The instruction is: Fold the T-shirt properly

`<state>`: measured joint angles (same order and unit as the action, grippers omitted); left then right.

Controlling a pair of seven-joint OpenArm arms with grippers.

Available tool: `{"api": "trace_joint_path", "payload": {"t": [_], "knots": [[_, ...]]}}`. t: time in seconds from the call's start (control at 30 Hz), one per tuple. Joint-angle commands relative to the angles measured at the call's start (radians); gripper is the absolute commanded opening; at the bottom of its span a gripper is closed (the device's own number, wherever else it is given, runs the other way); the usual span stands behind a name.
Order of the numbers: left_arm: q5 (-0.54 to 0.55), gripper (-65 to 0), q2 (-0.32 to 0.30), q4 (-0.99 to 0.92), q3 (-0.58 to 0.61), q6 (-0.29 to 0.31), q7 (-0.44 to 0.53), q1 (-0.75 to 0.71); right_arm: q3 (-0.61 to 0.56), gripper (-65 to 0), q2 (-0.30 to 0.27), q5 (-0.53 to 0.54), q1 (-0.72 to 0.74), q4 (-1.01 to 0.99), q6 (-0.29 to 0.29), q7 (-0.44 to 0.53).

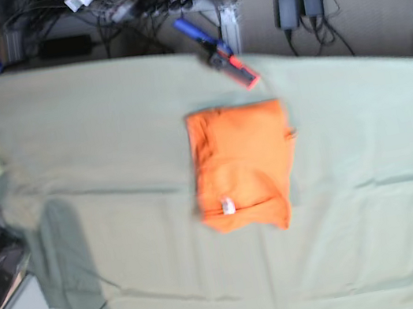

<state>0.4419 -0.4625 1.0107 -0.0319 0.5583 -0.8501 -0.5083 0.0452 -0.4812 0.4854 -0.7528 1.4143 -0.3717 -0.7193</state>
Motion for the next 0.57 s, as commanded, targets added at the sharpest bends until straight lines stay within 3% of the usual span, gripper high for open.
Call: {"api": "trace_joint_path", "payload": {"t": [0.0, 0.1, 0.2, 0.3, 0.53], "knots": [[0.000, -65.0, -0.003, -0.088, 0.047, 0.002, -0.005, 0.060, 0.004, -65.0, -0.014, -0.001, 0.028, -0.052, -0.095, -0.012], [-0.037, -65.0, 0.042, -0.365, 0.204, 0.000, 0.044, 0.256, 0.004, -65.0, -0.014, -0.027, 0.136, -0.262, -0.088, -0.037], [-0.066, -65.0, 0.095, -0.552, 0.343, -0.043, 0.130, 0.392, 0.004, -65.0, -0.014, -0.039, 0.231, -0.435, -0.088, -0.045], [-0.068, -65.0, 0.140, -0.603, 0.428, -0.077, 0.151, 0.467, 0.004, -65.0, -0.014, -0.070, 0.299, -0.531, -0.085, -0.044], [-0.109, -65.0, 0.197, -0.597, 0.447, -0.058, 0.175, 0.511, 0.004, -65.0, -0.014, -0.085, 0.384, -0.547, -0.081, 0.003]]}}
